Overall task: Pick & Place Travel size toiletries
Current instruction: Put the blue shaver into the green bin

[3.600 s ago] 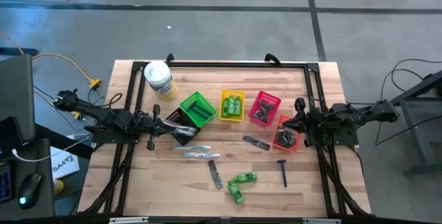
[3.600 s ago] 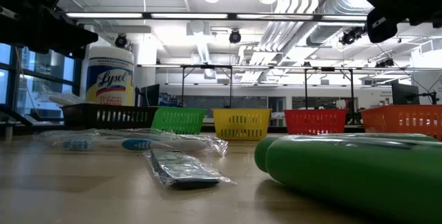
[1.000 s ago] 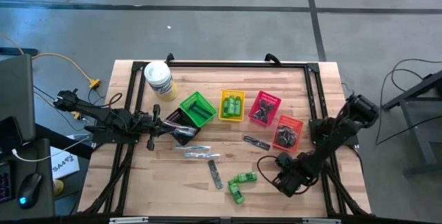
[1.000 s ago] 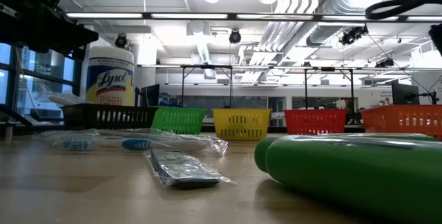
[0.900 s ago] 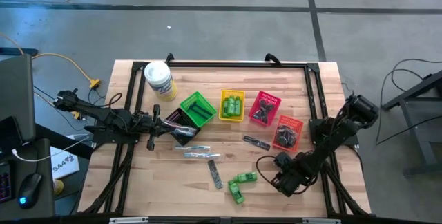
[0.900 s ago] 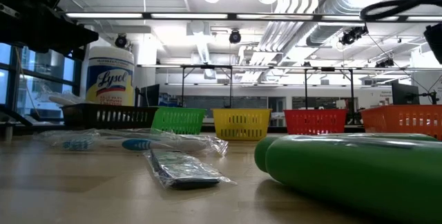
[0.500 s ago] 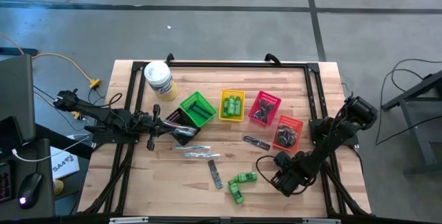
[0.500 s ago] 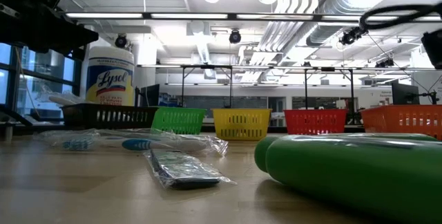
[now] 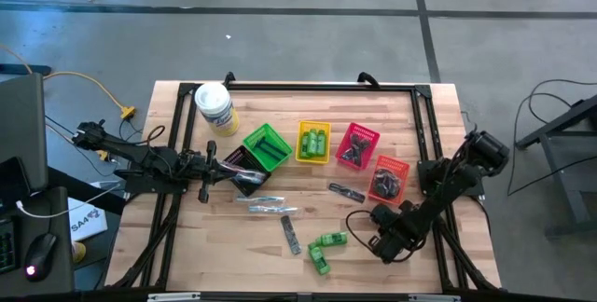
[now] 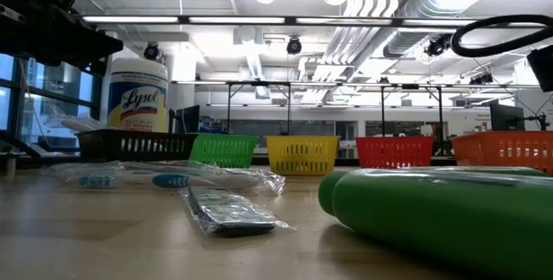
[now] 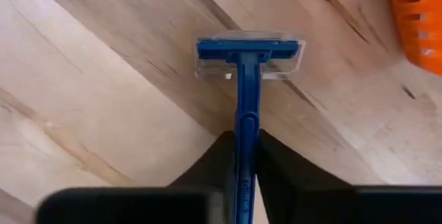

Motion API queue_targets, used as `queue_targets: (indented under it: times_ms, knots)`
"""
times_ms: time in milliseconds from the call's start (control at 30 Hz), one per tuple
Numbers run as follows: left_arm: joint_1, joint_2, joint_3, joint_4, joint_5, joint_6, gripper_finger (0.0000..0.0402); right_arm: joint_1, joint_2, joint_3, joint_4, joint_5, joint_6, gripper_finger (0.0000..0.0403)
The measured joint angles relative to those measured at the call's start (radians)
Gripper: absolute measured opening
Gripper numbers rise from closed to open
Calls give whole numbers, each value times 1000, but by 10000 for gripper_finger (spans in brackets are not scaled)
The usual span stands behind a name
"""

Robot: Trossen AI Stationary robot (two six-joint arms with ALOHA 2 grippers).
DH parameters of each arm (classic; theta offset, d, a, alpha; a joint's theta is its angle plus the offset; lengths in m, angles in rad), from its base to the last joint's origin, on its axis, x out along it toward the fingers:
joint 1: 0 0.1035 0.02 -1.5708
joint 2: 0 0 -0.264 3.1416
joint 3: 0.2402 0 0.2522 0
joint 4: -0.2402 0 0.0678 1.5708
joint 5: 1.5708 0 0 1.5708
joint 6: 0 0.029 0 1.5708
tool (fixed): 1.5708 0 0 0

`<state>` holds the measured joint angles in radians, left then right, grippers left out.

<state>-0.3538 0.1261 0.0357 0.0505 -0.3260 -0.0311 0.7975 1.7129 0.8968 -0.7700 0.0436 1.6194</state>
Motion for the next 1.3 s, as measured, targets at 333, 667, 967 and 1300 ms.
queue_targets:
  times_ms: [333, 667, 967, 1300]
  knots:
    - [0, 0, 0, 0, 0, 0, 0, 23, -105, -3, 45, 54, -90, 41]
    - [0, 0, 0, 0, 0, 7, 0, 38, -264, -1, 215, 455, -392, 31]
    - [0, 0, 0, 2, -29, 53, 0, 27, -279, 0, 430, 611, -847, 22]
    - [0, 0, 0, 9, -29, 53, 0, -101, -279, 0, 768, 605, -1333, 29]
